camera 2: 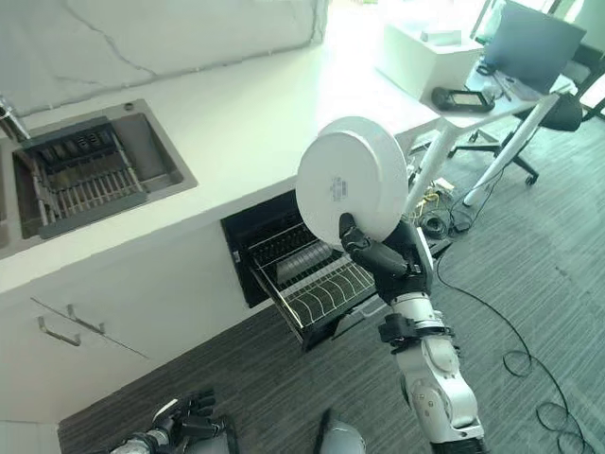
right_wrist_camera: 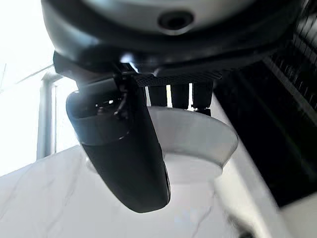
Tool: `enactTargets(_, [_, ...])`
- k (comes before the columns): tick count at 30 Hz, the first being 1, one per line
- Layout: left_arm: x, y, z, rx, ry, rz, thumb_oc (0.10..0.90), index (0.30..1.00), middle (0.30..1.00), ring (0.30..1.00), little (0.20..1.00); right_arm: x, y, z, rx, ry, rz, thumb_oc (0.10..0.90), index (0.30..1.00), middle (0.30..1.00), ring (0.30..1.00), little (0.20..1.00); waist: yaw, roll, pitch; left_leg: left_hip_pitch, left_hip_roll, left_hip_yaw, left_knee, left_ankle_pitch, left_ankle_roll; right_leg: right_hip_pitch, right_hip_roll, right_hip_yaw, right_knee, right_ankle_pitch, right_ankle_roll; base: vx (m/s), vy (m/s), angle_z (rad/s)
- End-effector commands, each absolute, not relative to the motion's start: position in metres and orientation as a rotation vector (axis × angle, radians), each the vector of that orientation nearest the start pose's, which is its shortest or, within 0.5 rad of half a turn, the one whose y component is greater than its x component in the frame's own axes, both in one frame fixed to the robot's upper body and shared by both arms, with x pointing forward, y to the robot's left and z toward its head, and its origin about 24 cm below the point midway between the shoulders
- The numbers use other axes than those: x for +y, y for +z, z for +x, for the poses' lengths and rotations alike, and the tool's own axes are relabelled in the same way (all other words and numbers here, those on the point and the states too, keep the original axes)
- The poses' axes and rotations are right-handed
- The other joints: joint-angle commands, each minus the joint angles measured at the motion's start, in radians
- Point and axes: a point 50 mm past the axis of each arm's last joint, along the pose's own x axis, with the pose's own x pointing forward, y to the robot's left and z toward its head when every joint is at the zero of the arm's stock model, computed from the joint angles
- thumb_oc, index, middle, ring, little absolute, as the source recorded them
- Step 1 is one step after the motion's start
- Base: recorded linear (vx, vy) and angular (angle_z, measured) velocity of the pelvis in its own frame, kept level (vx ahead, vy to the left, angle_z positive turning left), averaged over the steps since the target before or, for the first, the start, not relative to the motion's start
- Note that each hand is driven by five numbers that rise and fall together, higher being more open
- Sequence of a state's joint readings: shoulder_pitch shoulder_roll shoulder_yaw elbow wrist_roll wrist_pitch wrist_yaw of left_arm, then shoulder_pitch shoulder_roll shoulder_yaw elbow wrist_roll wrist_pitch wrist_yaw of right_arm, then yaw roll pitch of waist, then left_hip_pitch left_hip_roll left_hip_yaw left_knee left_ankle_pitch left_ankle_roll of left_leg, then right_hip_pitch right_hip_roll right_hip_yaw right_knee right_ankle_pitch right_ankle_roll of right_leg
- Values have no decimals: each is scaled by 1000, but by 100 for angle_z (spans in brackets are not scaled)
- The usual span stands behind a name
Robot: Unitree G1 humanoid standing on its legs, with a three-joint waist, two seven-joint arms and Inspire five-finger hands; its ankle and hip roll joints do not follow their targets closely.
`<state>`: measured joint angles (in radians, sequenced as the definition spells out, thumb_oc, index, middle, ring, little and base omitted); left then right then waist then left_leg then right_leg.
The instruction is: Place the dishes in the dishwasher.
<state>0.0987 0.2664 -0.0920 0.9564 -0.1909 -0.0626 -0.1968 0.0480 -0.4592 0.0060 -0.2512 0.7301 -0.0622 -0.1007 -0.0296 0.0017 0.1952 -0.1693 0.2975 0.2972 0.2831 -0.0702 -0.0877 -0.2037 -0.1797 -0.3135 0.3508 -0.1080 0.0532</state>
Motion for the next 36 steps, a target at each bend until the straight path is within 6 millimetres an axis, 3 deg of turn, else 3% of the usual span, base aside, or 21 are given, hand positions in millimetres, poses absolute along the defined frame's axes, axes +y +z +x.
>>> enactTargets(1, [206,-157,75,1099,-132,-55,800,900,900,900,900,-226,187,234,-628,-33,189,400,300,300,300,300,-10,-8,-22,80,29,11,17,-100,-51,60,-98,-14,-51,-29,115,19,-49,30])
enactTargets(4, [208,-158,71,1088,-79,-106,800,900,900,900,900,-230,190,234,-653,-84,16,400,300,300,300,300,-2,1,-23,84,-7,-30,17,-118,-49,61,-109,-5,-51,-25,122,2,17,18])
enactTargets(9, [219,-156,74,1085,-59,-74,800,900,900,900,900,-233,193,241,-672,-203,-273,400,300,300,300,300,18,7,-32,85,-27,-61,17,-131,-47,75,-133,-13,-51,-20,143,39,34,13])
enactTargets(14, [234,-155,73,1104,-34,-32,800,900,900,900,900,-238,193,253,-658,-275,-643,400,300,300,300,300,46,1,-43,88,-54,-88,17,-149,-37,80,-160,-33,-51,-4,165,55,61,24])
enactTargets(18, [243,-154,74,1113,-24,-1,800,900,900,900,900,-241,195,258,-648,-267,-835,400,300,300,300,300,69,-10,-47,82,-67,-104,17,-156,-32,77,-176,-50,-51,9,172,21,26,18])
enactTargets(24, [249,-151,74,1102,-17,24,800,900,900,900,900,-246,186,267,-588,-253,-1014,400,300,300,300,300,94,-19,-52,74,-77,-121,17,-158,-30,81,-186,-69,-51,13,177,5,15,19])
enactTargets(36, [264,-143,80,1071,16,50,800,900,900,900,900,-266,140,280,-349,-202,-1244,400,300,300,300,300,127,-29,-50,62,-82,-149,17,-150,-31,88,-186,-95,-51,14,179,-13,1,7])
